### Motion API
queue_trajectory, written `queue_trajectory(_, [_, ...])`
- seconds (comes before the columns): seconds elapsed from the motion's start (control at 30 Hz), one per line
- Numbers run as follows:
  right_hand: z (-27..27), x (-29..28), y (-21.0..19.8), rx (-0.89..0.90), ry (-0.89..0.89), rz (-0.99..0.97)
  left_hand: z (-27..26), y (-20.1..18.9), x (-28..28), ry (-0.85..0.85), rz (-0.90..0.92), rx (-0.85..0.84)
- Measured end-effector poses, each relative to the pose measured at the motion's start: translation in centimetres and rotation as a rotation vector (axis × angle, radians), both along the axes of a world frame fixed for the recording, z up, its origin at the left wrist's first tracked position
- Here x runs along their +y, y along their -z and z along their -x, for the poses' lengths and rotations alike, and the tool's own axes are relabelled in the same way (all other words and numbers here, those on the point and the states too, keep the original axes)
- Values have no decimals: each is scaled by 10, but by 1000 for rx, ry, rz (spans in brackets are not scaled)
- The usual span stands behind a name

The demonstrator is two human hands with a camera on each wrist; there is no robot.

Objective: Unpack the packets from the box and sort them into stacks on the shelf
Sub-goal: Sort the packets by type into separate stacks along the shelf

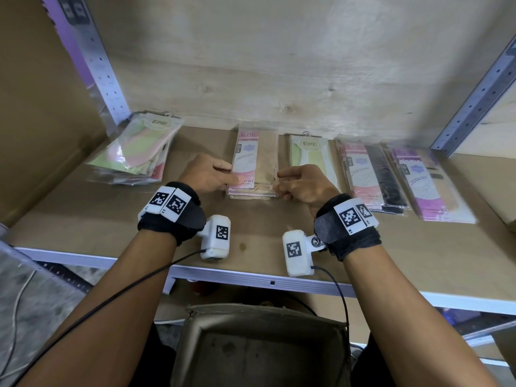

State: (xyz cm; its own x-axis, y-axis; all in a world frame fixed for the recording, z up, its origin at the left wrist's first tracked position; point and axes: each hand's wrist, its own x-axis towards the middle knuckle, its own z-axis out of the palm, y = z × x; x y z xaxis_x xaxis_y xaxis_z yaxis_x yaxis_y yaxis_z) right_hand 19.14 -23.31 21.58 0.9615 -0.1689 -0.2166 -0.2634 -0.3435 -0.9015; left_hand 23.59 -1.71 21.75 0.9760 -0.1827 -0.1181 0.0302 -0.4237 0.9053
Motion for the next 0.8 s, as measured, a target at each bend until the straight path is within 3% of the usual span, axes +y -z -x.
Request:
queue_trajectory(0.17, [1,-3,-7,-45,37,10,-2,-6,6,-80,-87,-53])
queue_trajectory(0.33, [3,4,-26,-222,101,29,-5,-19,40,-257,-118,-186])
queue_trajectory(0.53, [-15,71,-41,-295,-94,-51,-12,-34,111,-490,-279,-391])
queue_trajectory(0.67, [-34,127,-37,-222,-201,-118,-18,-30,157,-512,-356,-288])
queue_trajectory(0.8, [-55,178,-32,-136,-188,-224,-16,-24,176,-446,-294,-230])
